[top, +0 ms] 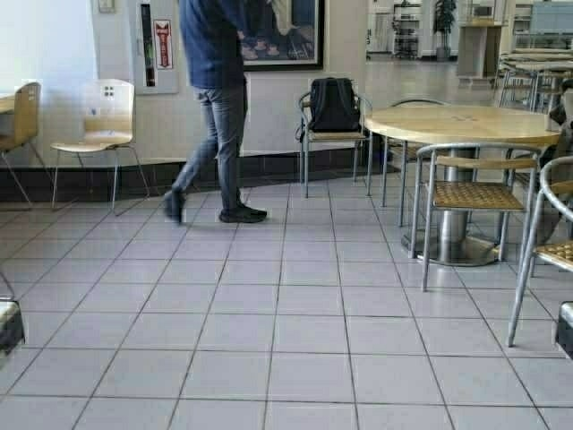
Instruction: Push the chairs under the table
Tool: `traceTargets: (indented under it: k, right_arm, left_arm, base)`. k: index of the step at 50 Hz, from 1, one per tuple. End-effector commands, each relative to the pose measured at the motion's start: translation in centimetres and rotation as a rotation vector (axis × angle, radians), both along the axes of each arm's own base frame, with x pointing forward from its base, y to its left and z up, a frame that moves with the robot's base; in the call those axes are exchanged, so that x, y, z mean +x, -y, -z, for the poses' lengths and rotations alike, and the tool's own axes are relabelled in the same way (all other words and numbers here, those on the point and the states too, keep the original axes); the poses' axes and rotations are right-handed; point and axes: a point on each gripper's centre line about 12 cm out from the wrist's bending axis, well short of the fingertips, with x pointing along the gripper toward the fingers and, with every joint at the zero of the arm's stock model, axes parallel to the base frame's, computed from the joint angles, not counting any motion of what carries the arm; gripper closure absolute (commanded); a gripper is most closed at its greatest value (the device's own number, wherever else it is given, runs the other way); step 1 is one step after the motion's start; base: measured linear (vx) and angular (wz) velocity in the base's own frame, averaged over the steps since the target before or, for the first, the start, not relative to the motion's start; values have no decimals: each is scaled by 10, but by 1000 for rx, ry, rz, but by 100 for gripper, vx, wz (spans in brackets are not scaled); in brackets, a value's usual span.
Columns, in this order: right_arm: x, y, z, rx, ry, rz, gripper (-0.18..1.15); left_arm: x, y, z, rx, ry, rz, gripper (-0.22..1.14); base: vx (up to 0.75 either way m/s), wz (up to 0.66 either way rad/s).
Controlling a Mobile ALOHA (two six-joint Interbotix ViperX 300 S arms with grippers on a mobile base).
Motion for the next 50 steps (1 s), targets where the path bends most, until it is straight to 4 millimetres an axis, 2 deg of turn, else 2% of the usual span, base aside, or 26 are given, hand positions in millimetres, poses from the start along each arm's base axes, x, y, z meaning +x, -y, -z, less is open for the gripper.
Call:
traceTargets:
  k: [1,7,37,50]
  right_arm:
    - [1,-1,-1,21,-5,-5,94]
    - [1,-1,-1,21,-20,-5,92]
    - [-7,0,-7,17,18,-2,92]
    - [-14,7,-10,19,46,37,92]
  left_arm:
    - [3,-1,0,-2,-31,-6,95]
    - [7,-1,-2,-2,-34,-4,89]
    - [6,-1,2,-6,-46,-6,89]
    - [4,-1,5,-12,-44,-4,89]
  base:
    - [0,0]
    - [1,0]
    - [16,1]
    - [26,13]
